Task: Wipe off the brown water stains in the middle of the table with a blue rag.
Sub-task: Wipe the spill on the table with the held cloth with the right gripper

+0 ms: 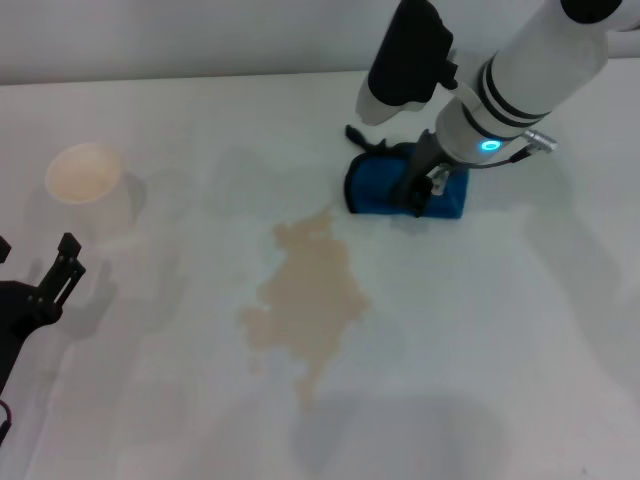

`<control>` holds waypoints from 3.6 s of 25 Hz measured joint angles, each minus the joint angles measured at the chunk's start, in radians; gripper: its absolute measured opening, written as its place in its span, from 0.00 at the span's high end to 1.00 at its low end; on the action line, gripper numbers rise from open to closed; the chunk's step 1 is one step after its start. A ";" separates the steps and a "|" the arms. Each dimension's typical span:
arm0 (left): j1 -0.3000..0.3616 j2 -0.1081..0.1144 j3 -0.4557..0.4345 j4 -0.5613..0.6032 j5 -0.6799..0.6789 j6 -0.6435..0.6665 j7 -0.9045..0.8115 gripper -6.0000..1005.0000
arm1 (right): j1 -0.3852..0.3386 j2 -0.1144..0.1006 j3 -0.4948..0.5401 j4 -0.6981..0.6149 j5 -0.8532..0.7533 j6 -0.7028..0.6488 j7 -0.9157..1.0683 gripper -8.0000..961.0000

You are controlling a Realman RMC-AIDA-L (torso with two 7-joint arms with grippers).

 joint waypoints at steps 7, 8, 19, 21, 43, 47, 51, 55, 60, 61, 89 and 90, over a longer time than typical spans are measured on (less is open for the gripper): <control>-0.003 0.000 0.000 -0.013 0.000 0.008 0.000 0.11 | 0.007 0.007 -0.007 -0.026 0.088 0.100 -0.041 0.98; -0.005 0.000 0.000 -0.014 0.000 0.008 0.000 0.11 | 0.007 0.007 -0.007 -0.027 0.114 0.115 -0.054 0.98; -0.014 0.001 0.000 -0.029 0.006 0.008 0.000 0.11 | -0.010 0.009 -0.079 -0.020 0.287 0.159 -0.100 0.98; -0.014 0.002 0.000 -0.030 0.009 0.008 0.000 0.11 | -0.012 0.008 -0.082 -0.025 0.300 0.148 -0.096 0.98; -0.020 0.004 0.008 -0.064 0.009 0.045 -0.004 0.11 | -0.047 0.008 -0.084 -0.106 0.190 0.079 0.049 0.95; -0.020 0.005 0.008 -0.066 0.009 0.045 -0.007 0.11 | -0.055 0.006 -0.081 -0.116 0.216 0.093 0.050 0.91; -0.020 0.005 0.008 -0.067 0.009 0.045 -0.009 0.11 | -0.065 0.006 -0.083 -0.117 0.226 0.101 0.050 0.89; -0.020 0.004 0.008 -0.067 0.009 0.045 -0.009 0.11 | -0.075 0.008 -0.085 -0.118 0.226 0.097 0.056 0.87; -0.018 0.005 0.008 -0.067 0.009 0.045 -0.009 0.11 | -0.089 0.008 -0.086 -0.117 0.226 0.079 0.064 0.83; -0.017 0.005 0.008 -0.067 0.009 0.045 -0.009 0.11 | -0.092 0.008 -0.086 -0.118 0.226 0.076 0.064 0.82; -0.018 0.003 0.008 -0.067 0.009 0.048 -0.009 0.11 | -0.106 0.008 -0.126 -0.120 0.226 0.023 0.053 0.75; -0.018 0.003 0.008 -0.067 0.009 0.048 -0.009 0.11 | -0.106 0.008 -0.126 -0.120 0.226 0.024 0.053 0.79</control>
